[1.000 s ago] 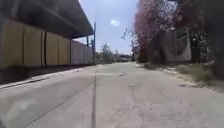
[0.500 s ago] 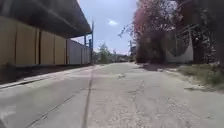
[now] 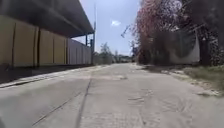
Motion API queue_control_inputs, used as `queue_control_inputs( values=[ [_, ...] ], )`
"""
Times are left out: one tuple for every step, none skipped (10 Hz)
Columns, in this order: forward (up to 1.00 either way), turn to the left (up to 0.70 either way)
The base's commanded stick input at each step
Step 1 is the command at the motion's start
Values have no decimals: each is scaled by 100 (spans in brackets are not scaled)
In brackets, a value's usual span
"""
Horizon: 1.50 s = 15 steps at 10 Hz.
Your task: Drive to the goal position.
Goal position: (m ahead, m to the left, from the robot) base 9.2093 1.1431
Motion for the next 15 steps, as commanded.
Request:
queue_control_inputs(
  values=[
    [70,-1],
    [70,-35],
    [70,-35],
    [70,-35],
    [70,-35],
    [70,-35],
    [70,-34],
    [70,0],
    [70,0],
    [70,0],
    [70,0],
    [70,0],
    [70,0],
    [70,-24],
    [70,-35]
  ],
)
